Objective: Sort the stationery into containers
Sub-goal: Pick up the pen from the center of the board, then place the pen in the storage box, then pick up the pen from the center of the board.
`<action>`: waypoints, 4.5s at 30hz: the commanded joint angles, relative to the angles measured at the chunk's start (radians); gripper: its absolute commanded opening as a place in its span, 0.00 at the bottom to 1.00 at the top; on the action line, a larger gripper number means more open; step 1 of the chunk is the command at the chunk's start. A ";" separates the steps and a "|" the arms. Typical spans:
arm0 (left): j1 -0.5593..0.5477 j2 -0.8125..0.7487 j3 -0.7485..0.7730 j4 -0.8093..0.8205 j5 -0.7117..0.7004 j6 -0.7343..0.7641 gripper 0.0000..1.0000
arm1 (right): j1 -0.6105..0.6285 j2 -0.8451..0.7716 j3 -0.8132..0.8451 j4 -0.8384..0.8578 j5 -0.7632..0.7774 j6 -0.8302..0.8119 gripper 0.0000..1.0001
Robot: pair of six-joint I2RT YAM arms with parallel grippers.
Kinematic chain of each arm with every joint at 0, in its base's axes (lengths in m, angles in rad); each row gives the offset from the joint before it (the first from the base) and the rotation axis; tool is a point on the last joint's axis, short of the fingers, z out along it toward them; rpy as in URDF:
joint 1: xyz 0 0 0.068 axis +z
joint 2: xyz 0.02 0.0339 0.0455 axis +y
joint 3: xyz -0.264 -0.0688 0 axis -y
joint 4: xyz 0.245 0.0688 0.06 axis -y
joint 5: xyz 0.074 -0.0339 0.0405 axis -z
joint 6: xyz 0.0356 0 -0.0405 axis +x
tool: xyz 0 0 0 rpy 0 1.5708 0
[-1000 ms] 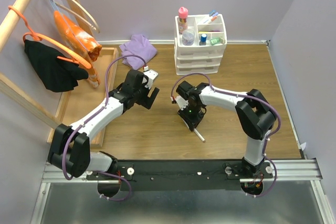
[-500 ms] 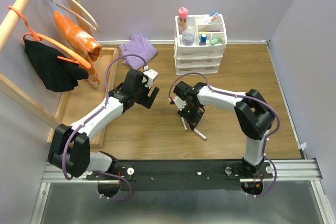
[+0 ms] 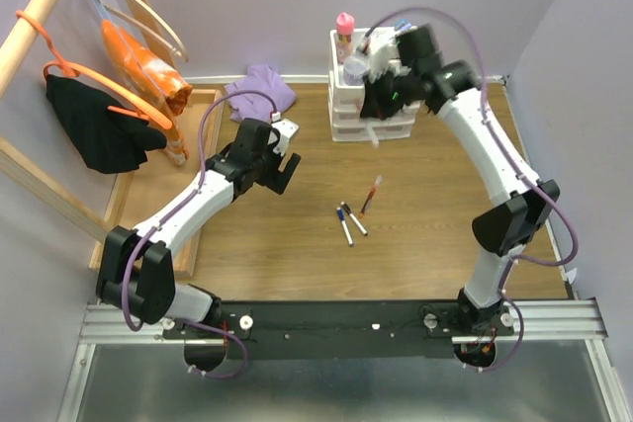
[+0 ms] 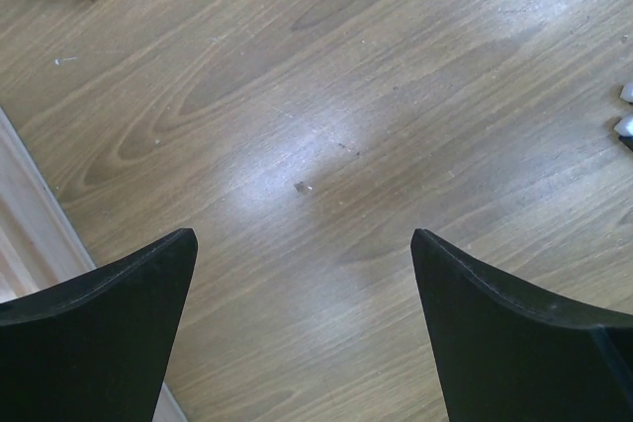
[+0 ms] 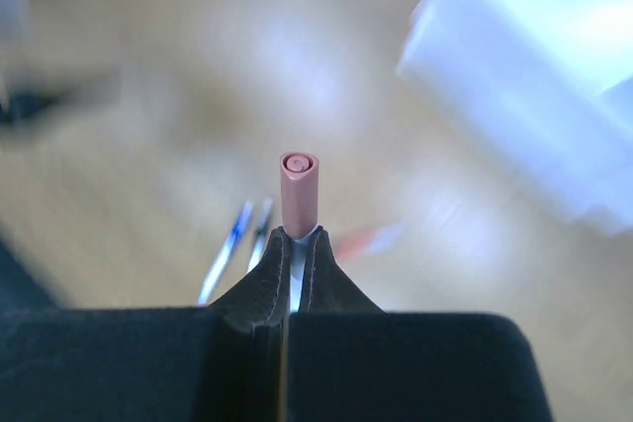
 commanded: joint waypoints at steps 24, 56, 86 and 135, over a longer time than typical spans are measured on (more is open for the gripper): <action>0.009 0.105 0.129 -0.114 0.053 0.033 0.99 | -0.237 0.365 0.356 1.120 0.220 0.269 0.01; -0.006 0.144 0.171 -0.118 0.040 0.035 0.99 | -0.241 0.376 0.203 1.037 0.219 0.178 0.34; -0.029 0.033 0.036 0.008 0.022 -0.045 0.99 | 0.027 -0.248 -0.556 0.364 -0.090 -0.052 0.40; -0.021 -0.020 -0.064 0.028 -0.053 -0.028 0.99 | 0.228 0.253 -0.514 0.349 0.275 0.129 0.29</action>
